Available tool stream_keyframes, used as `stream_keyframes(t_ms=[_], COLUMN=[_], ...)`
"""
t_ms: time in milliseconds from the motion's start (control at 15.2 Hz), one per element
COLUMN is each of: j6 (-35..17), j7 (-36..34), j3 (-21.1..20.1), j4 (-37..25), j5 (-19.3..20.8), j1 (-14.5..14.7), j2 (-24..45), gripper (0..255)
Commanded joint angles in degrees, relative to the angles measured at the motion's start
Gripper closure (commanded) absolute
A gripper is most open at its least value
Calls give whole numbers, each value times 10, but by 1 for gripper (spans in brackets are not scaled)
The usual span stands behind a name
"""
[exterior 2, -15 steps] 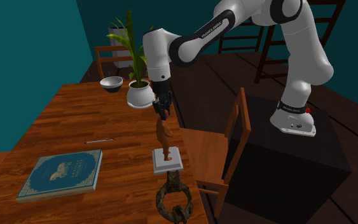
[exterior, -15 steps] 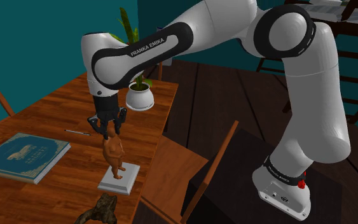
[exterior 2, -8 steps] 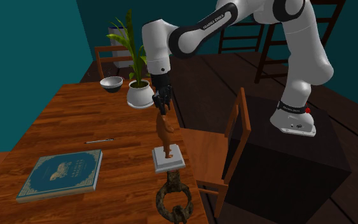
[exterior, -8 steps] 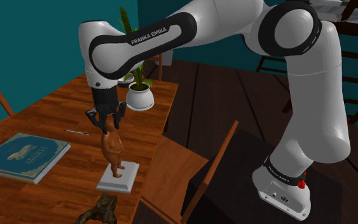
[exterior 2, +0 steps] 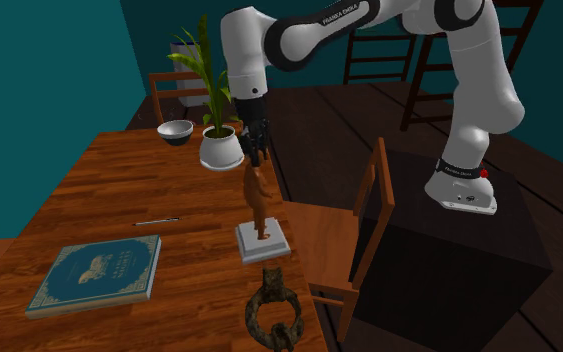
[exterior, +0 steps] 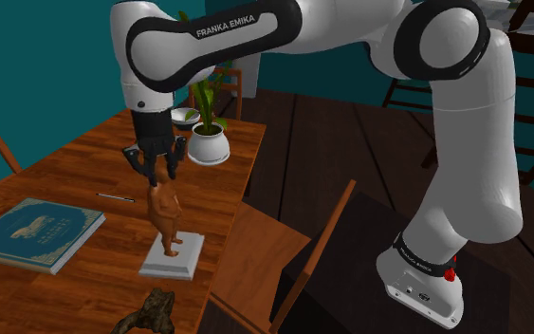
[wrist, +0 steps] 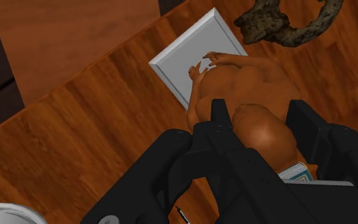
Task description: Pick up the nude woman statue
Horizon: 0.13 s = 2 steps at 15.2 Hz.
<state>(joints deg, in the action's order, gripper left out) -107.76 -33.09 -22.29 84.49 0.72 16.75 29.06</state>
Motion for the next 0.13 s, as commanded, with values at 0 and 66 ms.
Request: stream_keyframes(t_ms=[0,66], j6=[8,8], j7=[-2,-2], j3=[-1,-1], j4=[-8,-8], j5=[0,0], j1=[1,1], j2=[-2,-2], gripper=[255,255])
